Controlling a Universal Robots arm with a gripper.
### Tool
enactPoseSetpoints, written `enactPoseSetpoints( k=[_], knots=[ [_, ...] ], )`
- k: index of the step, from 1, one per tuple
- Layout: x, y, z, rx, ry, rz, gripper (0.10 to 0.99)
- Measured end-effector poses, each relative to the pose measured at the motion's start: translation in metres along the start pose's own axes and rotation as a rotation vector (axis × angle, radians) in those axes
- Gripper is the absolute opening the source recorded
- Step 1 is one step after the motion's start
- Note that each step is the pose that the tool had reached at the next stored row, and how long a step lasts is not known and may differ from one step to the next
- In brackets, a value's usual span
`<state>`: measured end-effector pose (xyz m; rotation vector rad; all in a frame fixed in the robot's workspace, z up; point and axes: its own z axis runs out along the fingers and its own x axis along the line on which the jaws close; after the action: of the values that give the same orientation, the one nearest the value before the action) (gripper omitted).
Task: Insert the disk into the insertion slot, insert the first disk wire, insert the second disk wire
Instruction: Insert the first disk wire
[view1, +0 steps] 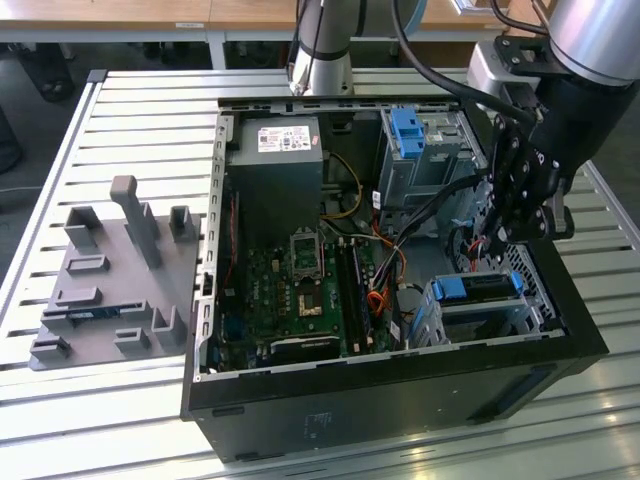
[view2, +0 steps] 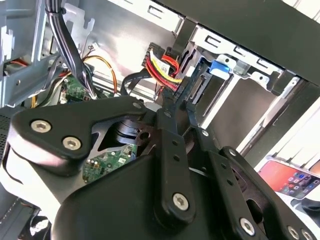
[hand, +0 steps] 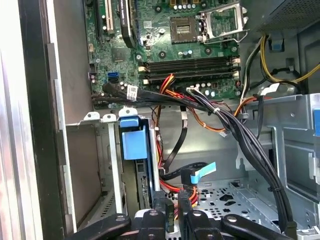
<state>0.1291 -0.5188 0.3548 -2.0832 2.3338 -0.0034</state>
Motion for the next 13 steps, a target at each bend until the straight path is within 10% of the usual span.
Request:
enactPoseSetpoints(
  k=[13],
  knots=[
    [-0.0028, -0.0059, 0.0073, -0.003, 0.0281, 0.032, 0.247]
  ],
)
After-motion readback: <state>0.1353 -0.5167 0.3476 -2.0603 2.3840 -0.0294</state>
